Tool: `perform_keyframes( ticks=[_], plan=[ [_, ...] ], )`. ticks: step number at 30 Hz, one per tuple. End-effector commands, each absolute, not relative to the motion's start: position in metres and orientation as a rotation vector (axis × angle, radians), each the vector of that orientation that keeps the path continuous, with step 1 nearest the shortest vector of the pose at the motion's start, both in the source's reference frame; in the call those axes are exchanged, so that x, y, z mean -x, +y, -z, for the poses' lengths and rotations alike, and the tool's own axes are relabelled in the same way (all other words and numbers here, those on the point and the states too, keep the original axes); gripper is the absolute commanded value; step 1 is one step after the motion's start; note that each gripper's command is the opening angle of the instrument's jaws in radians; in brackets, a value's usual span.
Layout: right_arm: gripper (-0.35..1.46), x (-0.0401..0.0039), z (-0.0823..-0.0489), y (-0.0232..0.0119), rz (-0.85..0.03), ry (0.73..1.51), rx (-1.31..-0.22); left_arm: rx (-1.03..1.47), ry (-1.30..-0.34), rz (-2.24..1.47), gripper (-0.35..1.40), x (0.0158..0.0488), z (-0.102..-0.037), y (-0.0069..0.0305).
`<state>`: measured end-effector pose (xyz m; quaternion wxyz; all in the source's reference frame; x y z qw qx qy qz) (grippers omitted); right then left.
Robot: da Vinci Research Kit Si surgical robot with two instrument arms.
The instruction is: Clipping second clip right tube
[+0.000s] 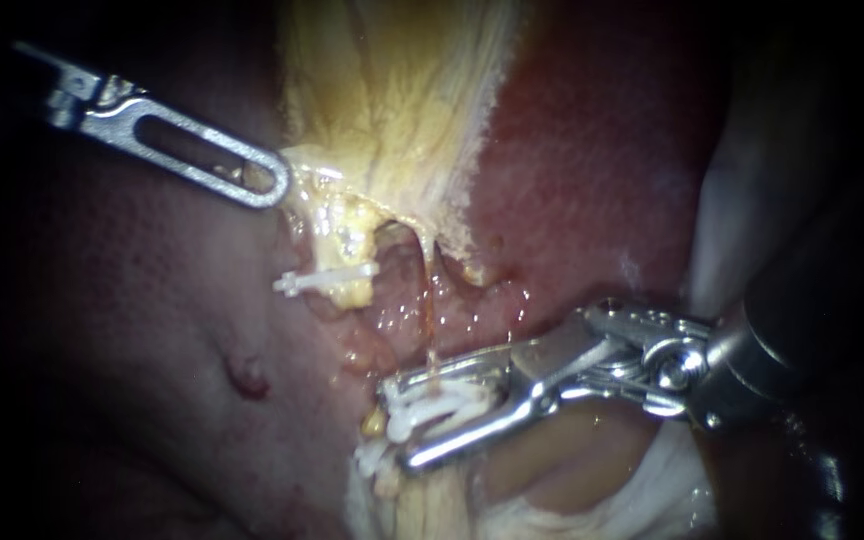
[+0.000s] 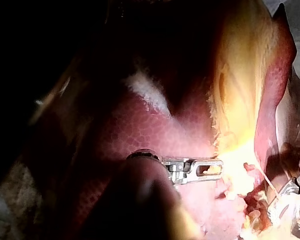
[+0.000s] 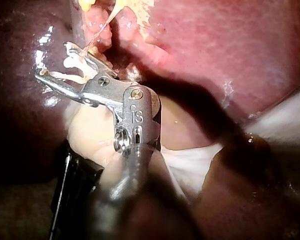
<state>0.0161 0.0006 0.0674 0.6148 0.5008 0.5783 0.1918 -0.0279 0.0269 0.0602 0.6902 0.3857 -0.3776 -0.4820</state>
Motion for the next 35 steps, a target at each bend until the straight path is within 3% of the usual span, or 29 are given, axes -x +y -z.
perform_keyframes(
  ticks=[1,16,21,35],
  plan=[
    [0.35,-0.016,-0.0675,0.0006,-0.443,1.331,-1.155,-0.862,-0.844,1.078,-0.35,0.0279,-0.0602,0.0269],
    [-0.35,-0.0156,-0.0684,0.0012,-0.45,1.325,-1.164,-0.863,-0.844,1.078,-0.35,0.0279,-0.0602,0.0269],
    [-0.35,-0.0155,-0.0686,0.0013,-0.492,1.297,-1.199,-0.863,-0.844,1.078,-0.35,0.0279,-0.0602,0.0269],
    [-0.35,-0.0154,-0.069,0.0014,-0.489,1.289,-1.196,-0.863,-0.844,1.077,-0.35,0.0278,-0.0602,0.0269]
  ],
)
